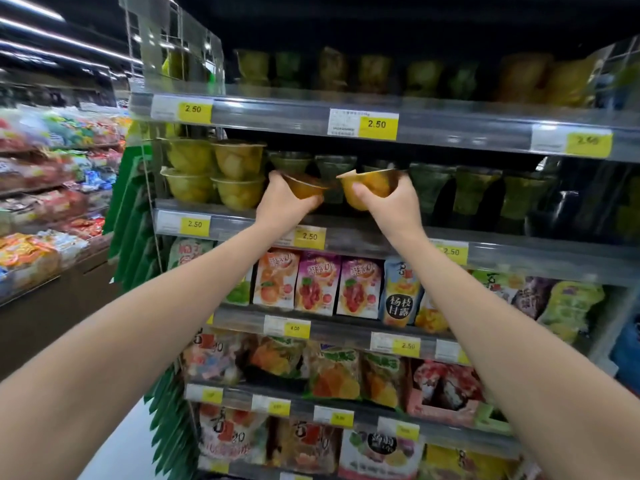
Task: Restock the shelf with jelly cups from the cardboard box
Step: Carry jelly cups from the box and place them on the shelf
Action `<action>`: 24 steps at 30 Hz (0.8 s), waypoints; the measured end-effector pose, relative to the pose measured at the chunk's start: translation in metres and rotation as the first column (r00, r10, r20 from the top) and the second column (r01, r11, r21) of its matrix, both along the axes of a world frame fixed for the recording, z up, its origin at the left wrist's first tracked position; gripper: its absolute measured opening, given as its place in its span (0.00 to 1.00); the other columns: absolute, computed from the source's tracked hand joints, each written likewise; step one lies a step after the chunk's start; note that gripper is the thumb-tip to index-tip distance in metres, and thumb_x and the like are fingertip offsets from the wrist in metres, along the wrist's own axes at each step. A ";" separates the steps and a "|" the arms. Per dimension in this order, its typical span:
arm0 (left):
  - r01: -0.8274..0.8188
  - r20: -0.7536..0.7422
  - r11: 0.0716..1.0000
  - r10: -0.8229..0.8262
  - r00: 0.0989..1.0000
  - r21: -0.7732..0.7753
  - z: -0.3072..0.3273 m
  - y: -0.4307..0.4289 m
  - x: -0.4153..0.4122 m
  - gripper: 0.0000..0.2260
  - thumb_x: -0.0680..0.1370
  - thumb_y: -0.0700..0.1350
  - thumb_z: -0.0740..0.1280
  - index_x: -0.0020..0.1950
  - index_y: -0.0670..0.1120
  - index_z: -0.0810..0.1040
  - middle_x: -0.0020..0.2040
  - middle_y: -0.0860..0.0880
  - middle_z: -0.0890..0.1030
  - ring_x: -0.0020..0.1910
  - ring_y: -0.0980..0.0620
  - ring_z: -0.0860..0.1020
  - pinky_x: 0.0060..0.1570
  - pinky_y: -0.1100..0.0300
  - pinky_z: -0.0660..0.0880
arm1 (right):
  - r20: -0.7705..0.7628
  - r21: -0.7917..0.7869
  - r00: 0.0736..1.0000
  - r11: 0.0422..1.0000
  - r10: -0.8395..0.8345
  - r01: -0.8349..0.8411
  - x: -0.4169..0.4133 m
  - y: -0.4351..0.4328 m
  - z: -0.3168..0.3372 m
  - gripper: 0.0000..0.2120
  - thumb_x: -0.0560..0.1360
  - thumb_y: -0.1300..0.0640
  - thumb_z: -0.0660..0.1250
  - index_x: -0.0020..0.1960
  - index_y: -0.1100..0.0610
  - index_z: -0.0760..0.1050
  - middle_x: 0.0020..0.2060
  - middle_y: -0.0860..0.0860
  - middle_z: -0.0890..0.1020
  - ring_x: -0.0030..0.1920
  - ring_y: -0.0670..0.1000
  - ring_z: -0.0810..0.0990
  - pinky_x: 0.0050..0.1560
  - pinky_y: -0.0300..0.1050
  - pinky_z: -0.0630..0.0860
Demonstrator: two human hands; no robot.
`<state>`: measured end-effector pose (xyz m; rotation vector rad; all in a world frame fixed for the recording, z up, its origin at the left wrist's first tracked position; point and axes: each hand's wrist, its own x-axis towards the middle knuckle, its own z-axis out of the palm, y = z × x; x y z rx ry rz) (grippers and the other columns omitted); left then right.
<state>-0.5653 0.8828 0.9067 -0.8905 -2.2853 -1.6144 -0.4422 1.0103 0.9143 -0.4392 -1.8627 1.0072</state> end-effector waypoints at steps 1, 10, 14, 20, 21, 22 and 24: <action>-0.022 -0.030 0.999 0.021 0.999 -0.040 -0.001 0.002 -0.002 0.33 0.69 0.53 0.75 0.67 0.42 0.64 0.63 0.46 0.75 0.63 0.45 0.74 0.60 0.52 0.72 | -0.003 -0.005 1.000 1.000 0.007 -0.007 -0.004 0.004 0.002 0.26 0.70 0.49 0.75 0.62 0.59 0.71 0.51 0.49 0.76 0.50 0.47 0.76 0.48 0.35 0.69; -0.156 -0.205 0.982 0.133 0.970 -0.102 -0.013 -0.001 -0.005 0.32 0.69 0.58 0.74 0.64 0.42 0.68 0.60 0.44 0.75 0.61 0.45 0.74 0.54 0.52 0.74 | -0.092 -0.173 0.980 0.966 0.177 -0.191 -0.056 0.004 0.020 0.24 0.70 0.51 0.75 0.62 0.59 0.76 0.56 0.53 0.81 0.56 0.50 0.79 0.55 0.39 0.73; -0.219 -0.292 0.958 0.159 0.943 -0.184 -0.015 -0.012 -0.008 0.28 0.72 0.59 0.71 0.63 0.42 0.71 0.58 0.44 0.77 0.59 0.46 0.75 0.50 0.54 0.72 | -0.100 -0.226 0.953 0.926 0.286 -0.301 -0.071 -0.009 0.026 0.16 0.71 0.53 0.75 0.55 0.56 0.75 0.51 0.48 0.80 0.53 0.47 0.79 0.52 0.35 0.73; -0.181 -0.244 0.957 0.124 0.962 -0.229 -0.010 -0.024 -0.008 0.23 0.74 0.57 0.70 0.61 0.44 0.72 0.56 0.47 0.80 0.54 0.48 0.78 0.48 0.54 0.75 | -0.097 -0.259 0.909 0.871 0.406 -0.417 -0.083 -0.023 0.020 0.20 0.72 0.52 0.73 0.62 0.54 0.74 0.56 0.48 0.79 0.54 0.46 0.77 0.54 0.37 0.72; -0.176 -0.236 0.955 0.119 0.964 -0.237 -0.009 -0.024 -0.009 0.22 0.74 0.56 0.70 0.61 0.44 0.73 0.55 0.48 0.80 0.54 0.48 0.78 0.47 0.54 0.75 | -0.102 -0.271 0.905 0.864 0.412 -0.424 -0.086 -0.024 0.018 0.21 0.72 0.52 0.74 0.63 0.54 0.74 0.56 0.48 0.79 0.56 0.47 0.77 0.57 0.40 0.73; -0.172 -0.231 0.954 0.115 0.966 -0.245 -0.008 -0.025 -0.010 0.22 0.74 0.56 0.70 0.61 0.44 0.73 0.55 0.48 0.80 0.54 0.48 0.78 0.47 0.55 0.75 | -0.108 -0.281 0.903 0.858 0.416 -0.429 -0.088 -0.025 0.017 0.21 0.72 0.51 0.74 0.62 0.54 0.74 0.56 0.48 0.79 0.57 0.48 0.78 0.58 0.42 0.73; -0.174 -0.223 0.950 0.116 0.968 -0.259 -0.006 -0.026 -0.011 0.22 0.74 0.56 0.70 0.61 0.44 0.73 0.55 0.49 0.79 0.54 0.48 0.78 0.45 0.56 0.73 | -0.097 -0.277 0.898 0.855 0.428 -0.438 -0.092 -0.025 0.017 0.22 0.71 0.50 0.74 0.62 0.55 0.74 0.57 0.48 0.80 0.58 0.50 0.78 0.62 0.46 0.74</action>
